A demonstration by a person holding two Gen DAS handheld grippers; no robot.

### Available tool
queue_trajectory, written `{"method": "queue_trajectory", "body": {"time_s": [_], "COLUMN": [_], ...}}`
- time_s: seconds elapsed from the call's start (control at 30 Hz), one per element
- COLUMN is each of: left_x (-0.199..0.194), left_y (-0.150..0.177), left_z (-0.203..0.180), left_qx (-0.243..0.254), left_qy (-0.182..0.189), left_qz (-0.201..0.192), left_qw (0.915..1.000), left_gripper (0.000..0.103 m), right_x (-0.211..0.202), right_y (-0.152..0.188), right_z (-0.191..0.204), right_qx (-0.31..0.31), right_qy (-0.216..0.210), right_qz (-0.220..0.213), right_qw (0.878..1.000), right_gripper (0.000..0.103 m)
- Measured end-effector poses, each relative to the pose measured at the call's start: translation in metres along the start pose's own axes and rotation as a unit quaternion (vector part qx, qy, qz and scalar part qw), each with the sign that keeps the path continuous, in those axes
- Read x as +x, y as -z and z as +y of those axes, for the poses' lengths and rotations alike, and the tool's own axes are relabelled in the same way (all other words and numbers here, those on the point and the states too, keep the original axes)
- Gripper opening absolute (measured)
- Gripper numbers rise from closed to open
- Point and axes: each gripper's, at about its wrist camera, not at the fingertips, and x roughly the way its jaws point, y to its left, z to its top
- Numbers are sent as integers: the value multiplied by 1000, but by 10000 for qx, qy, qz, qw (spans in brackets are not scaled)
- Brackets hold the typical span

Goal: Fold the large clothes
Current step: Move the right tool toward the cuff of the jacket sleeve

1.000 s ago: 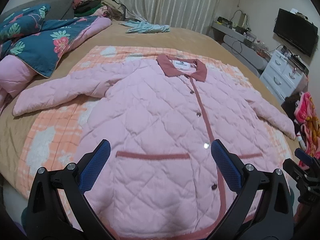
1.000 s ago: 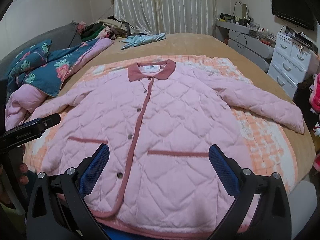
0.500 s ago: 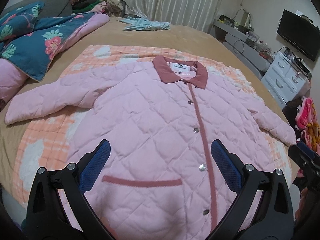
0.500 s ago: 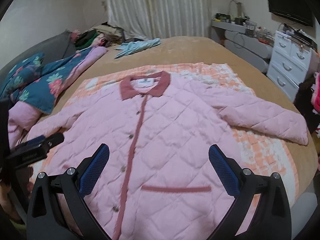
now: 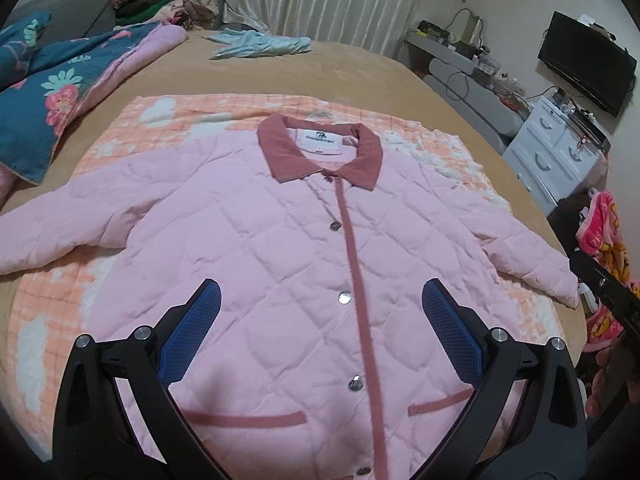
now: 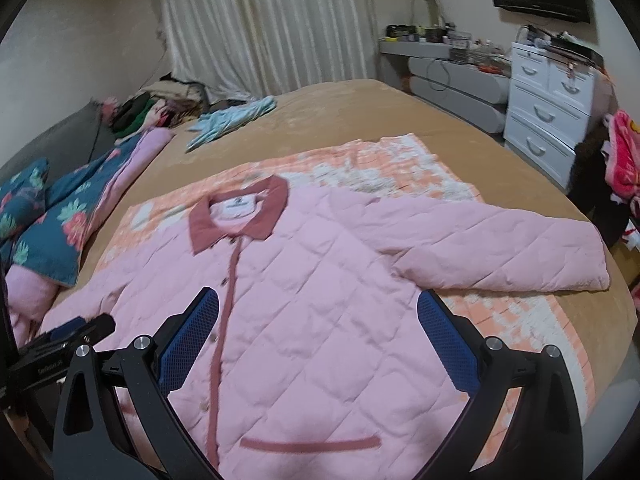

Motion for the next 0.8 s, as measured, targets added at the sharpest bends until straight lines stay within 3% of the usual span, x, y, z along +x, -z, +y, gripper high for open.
{"method": "queue_trajectory", "body": {"time_s": [0.3,0.53,0.8], "left_x": [29,52,80], "left_y": [-21,-33,-40], "left_z": [-25,-43,-67], "left_qx": [67,21,250], "left_qy": [-8,200,142], "left_qz": [45,112,167], "left_qw": [10000,9997,9994], "left_gripper": [94,94,94], "right_x": [18,31,51], "right_y": [-27,-49,-42], "right_z": [-54,-97,-164], "right_qx": [510,981,1587], "right_qy": [422,662,1180], "right_qz": [-192,-484,-462], "right_qw": [9976,9918,9792], "right_gripper": [99,99,99]}}
